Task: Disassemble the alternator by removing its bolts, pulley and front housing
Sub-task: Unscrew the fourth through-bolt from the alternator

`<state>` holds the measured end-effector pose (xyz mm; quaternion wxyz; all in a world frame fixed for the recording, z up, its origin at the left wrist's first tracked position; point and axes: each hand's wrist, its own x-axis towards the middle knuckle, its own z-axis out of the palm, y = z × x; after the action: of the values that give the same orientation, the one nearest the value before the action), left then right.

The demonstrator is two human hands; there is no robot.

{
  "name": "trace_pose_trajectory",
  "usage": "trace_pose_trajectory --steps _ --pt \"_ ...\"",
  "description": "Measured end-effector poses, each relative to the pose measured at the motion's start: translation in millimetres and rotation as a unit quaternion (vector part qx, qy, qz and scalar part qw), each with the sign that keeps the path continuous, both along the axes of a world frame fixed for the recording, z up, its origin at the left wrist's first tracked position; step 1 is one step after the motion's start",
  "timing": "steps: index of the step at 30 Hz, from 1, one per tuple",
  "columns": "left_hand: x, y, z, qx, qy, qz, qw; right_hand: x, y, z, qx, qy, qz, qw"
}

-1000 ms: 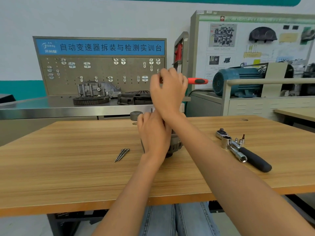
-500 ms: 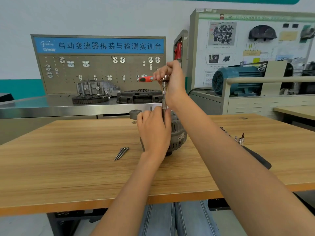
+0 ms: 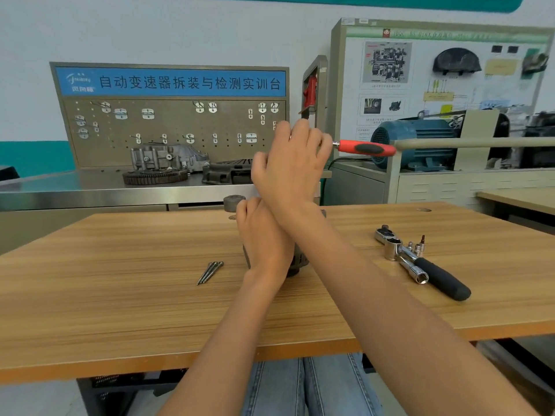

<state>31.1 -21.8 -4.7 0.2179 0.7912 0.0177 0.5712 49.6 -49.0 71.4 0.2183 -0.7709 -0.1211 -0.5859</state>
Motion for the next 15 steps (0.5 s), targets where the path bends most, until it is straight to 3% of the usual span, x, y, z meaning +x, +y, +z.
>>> trace_pose_trajectory --steps 7,11,13,15 --pt "0.7 0.2 -0.3 0.01 0.007 0.019 1.0 -0.3 0.9 5.9 0.033 0.001 0.085 0.996" --pt "2.2 0.7 -0.6 -0.002 0.017 0.009 1.0 0.7 3.5 15.5 0.097 0.046 0.213 0.971" --pt "2.3 -0.4 -0.1 -0.023 0.008 -0.013 1.0 0.6 2.2 21.2 0.166 0.079 0.317 0.93" --pt "1.0 -2.2 0.2 -0.032 0.0 -0.016 0.999 0.3 -2.6 26.8 0.278 0.133 0.447 0.84"
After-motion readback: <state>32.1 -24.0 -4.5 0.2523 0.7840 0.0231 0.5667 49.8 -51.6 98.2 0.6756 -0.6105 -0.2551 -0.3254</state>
